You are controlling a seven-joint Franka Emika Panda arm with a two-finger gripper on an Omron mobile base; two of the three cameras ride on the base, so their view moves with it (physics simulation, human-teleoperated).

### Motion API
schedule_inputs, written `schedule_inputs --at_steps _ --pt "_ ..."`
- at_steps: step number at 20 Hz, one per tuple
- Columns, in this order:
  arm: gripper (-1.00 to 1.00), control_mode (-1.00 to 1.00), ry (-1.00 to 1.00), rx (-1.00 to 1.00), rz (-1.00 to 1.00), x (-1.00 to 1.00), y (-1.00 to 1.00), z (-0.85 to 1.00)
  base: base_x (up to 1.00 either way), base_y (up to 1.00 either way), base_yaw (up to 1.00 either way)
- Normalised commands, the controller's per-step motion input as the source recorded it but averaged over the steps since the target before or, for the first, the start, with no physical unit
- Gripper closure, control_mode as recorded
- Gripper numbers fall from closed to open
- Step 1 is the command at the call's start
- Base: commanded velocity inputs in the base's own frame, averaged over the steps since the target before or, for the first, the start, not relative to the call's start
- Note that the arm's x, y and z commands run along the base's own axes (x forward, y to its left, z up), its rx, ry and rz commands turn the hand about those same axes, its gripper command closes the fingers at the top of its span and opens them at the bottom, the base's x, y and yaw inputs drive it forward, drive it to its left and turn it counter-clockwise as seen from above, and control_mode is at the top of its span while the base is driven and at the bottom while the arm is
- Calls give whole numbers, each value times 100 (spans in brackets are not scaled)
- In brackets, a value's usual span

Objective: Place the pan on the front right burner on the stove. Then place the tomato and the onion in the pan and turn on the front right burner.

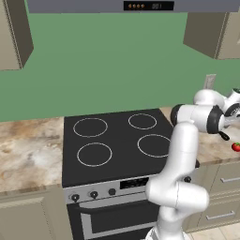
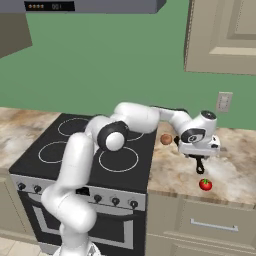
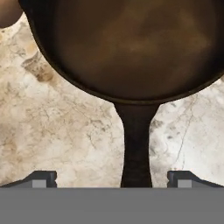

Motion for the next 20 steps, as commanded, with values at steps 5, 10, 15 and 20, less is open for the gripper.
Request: schedule_inputs --at_steps 5,10,15,20 --pt "-100 -100 2 0 0 17 -16 -27 0 0 0" --pt "-100 -100 1 0 0 9 -19 -17 0 0 0" --pt "-100 -100 1 0 0 10 -12 -20 0 0 0" --pt "100 -100 7 0 2 2 9 -35 0 0 0"
